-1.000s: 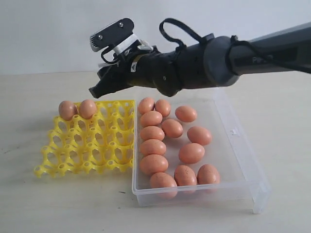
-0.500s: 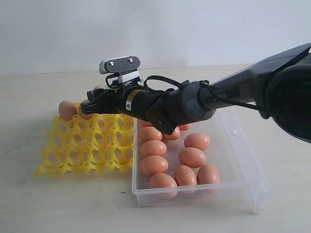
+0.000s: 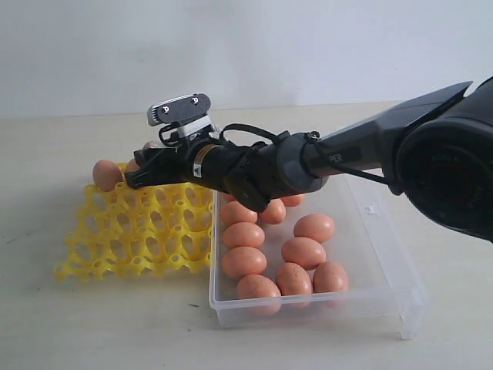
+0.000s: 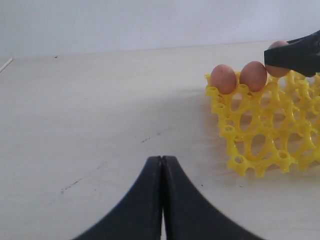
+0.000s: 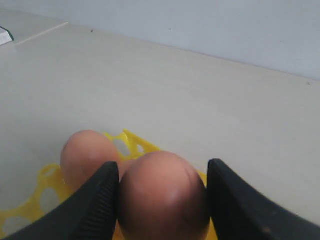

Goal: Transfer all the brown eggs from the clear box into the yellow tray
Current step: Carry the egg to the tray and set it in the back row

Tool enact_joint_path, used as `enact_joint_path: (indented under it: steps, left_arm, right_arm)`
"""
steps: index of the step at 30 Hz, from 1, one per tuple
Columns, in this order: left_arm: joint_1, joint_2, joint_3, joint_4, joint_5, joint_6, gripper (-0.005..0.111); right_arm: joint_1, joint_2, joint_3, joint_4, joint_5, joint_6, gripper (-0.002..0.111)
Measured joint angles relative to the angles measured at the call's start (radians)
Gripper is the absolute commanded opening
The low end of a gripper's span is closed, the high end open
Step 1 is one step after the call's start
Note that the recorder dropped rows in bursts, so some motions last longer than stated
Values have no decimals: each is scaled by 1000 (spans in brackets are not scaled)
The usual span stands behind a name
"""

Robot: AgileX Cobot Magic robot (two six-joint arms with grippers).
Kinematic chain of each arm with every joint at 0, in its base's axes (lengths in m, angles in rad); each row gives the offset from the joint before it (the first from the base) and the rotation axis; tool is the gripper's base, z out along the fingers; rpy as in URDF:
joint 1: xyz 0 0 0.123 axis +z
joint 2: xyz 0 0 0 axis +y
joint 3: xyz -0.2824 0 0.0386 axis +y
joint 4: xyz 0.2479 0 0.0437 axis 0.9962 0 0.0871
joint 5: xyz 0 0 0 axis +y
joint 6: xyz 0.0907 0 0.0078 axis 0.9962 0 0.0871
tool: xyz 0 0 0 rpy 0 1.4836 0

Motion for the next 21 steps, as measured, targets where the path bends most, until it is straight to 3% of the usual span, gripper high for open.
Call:
enact_joint_path:
  steps: [4,11,21]
  left_arm:
    - [0,0,0,0,0,0,0]
    - [0,0,0,0,0,0,0]
    - [0,0,0,0,0,0,0]
  right_arm:
    - [0,0,-2,-4,50,-18,50]
    - [0,6,-2,-4,67,-27,65]
    - [-2,-99,-2,-48,188,-35,65]
